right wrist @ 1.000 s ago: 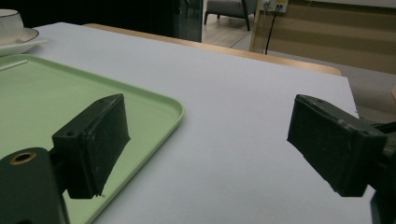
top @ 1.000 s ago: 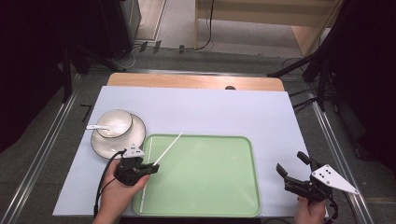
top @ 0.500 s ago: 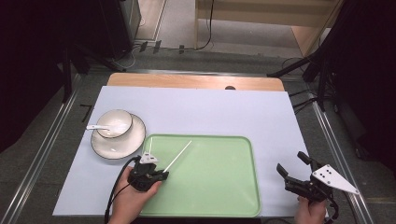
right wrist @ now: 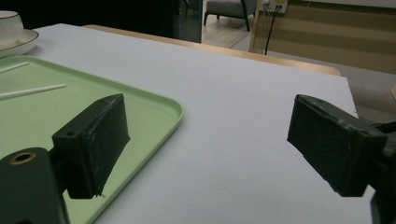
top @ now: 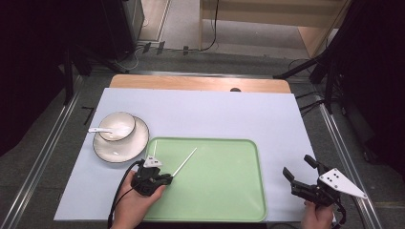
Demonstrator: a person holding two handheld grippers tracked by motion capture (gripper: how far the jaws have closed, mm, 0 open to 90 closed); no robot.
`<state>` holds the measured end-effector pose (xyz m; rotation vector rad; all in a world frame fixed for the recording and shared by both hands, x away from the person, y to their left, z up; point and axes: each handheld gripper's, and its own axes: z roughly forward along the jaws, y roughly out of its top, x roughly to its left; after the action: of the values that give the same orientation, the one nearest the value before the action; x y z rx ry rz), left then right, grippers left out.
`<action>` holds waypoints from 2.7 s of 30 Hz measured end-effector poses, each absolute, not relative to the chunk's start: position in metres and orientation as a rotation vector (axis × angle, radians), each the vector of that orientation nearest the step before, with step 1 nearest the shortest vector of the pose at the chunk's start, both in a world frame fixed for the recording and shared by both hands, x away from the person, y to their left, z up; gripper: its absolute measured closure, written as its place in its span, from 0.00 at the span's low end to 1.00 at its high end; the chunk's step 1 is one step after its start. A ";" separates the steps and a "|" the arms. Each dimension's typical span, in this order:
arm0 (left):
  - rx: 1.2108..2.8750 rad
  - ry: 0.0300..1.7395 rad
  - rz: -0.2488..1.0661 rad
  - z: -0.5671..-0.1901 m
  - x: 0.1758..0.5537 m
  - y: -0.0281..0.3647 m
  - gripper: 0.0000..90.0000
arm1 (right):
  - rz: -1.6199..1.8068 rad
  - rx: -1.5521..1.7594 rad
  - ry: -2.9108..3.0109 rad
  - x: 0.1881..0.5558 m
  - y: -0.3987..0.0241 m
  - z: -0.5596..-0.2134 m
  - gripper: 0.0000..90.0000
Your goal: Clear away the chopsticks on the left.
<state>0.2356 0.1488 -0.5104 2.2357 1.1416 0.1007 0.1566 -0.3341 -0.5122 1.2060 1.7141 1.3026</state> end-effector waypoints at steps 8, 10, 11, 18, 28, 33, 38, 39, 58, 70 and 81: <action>2.170 1.127 0.051 -0.502 0.244 0.149 0.84 | 1.304 1.205 1.711 0.156 -0.335 -0.512 0.14; 2.141 1.107 0.077 -0.495 0.250 0.145 0.89 | 1.306 1.206 1.710 0.157 -0.335 -0.512 0.14; 2.132 1.097 0.086 -0.494 0.252 0.143 0.89 | 1.306 1.206 1.710 0.157 -0.335 -0.512 0.14; 2.198 1.004 0.057 -0.507 0.279 0.099 1.00 | 1.302 1.210 1.718 0.158 -0.333 -0.513 0.14; 2.223 1.028 0.170 -0.518 0.290 0.094 1.00 | 1.307 1.219 1.709 0.156 -0.338 -0.513 0.14; 2.190 1.086 0.188 -0.517 0.293 0.113 1.00 | 1.304 1.210 1.713 0.156 -0.336 -0.513 0.14; 2.146 1.141 0.194 -0.518 0.296 0.131 1.00 | 1.305 1.213 1.712 0.157 -0.336 -0.513 0.14; 2.146 1.143 0.198 -0.518 0.297 0.132 1.00 | 1.304 1.214 1.711 0.157 -0.335 -0.513 0.14; 2.112 1.174 0.204 -0.519 0.299 0.147 1.00 | 1.306 1.214 1.712 0.156 -0.336 -0.512 0.14; 1.942 1.072 0.257 -0.492 0.286 0.162 0.44 | 1.308 1.212 1.710 0.156 -0.337 -0.513 0.14; 1.832 0.984 0.236 -0.479 0.270 0.197 0.00 | 1.309 1.214 1.709 0.156 -0.336 -0.512 0.14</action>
<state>0.2701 0.1966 -0.4788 1.8324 0.9844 0.2363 0.1563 -0.3362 -0.5125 1.2144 1.7090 1.3091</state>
